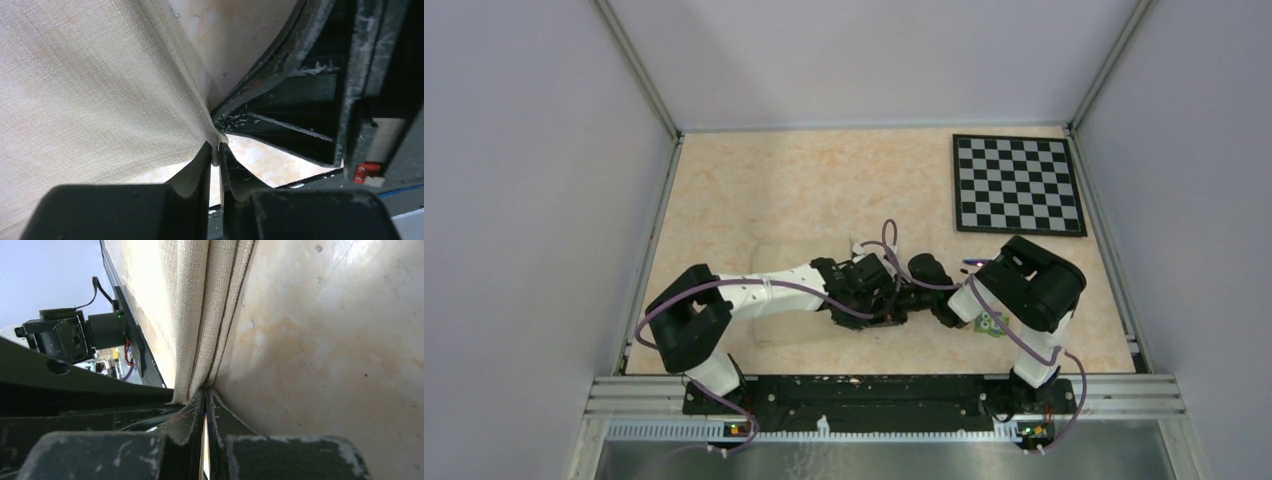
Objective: Fold the napkin into a case and place the utensils inside
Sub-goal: Flatten out the lower triangle-folded napkin at the center of the board.
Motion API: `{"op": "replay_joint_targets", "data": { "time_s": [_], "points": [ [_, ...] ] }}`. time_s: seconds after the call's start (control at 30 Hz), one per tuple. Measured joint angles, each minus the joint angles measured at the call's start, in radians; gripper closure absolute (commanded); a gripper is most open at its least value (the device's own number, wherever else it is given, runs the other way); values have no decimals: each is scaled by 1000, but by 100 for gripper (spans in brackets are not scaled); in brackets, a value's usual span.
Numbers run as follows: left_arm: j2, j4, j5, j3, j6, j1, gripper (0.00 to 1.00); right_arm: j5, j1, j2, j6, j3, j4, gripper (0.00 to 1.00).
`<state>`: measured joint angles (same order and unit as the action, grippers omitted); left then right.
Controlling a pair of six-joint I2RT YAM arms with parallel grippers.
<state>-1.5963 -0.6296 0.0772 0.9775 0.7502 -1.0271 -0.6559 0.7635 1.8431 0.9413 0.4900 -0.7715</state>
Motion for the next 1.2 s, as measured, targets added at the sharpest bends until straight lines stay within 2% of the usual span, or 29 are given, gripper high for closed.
{"op": "replay_joint_targets", "data": {
  "time_s": [0.1, 0.23, 0.3, 0.43, 0.53, 0.63, 0.77, 0.87, 0.97, 1.03, 1.17, 1.2],
  "points": [
    [-31, -1, 1, 5, 1, -5, 77, 0, 0, 1, 13, -10, -14, 97],
    [-46, -11, -1, 5, 8, -6, 46, 3, -1, -6, 13, -15, -9, 91],
    [-38, -12, -9, 5, 6, -7, 34, 10, -6, -31, 3, -28, 11, 84],
    [29, -26, -24, 8, 6, -8, 22, 2, -14, -66, -16, -43, 35, 60],
    [115, -52, -37, 30, -7, 6, 13, -13, -16, -90, -29, -44, 31, 54],
    [201, -48, -69, 35, -31, 72, 12, -9, -11, -108, -48, -42, 50, 53],
    [297, -40, -132, 26, -77, 248, 11, 32, 23, -116, -76, 13, 140, 58],
    [372, -31, -174, 0, -118, 399, 14, 98, 61, -115, -93, 61, 211, 69],
    [430, -18, -214, -32, -153, 538, 19, 153, 79, -114, -96, 82, 263, 88],
    [449, -6, -248, -58, -173, 628, 27, 183, 79, -114, -92, 80, 282, 100],
    [453, 49, -347, -130, -195, 800, 32, 222, 79, -145, -83, 40, 280, 99],
    [452, 64, -377, -154, -196, 846, 33, 234, 79, -175, -84, 12, 281, 93]
  ]
}}
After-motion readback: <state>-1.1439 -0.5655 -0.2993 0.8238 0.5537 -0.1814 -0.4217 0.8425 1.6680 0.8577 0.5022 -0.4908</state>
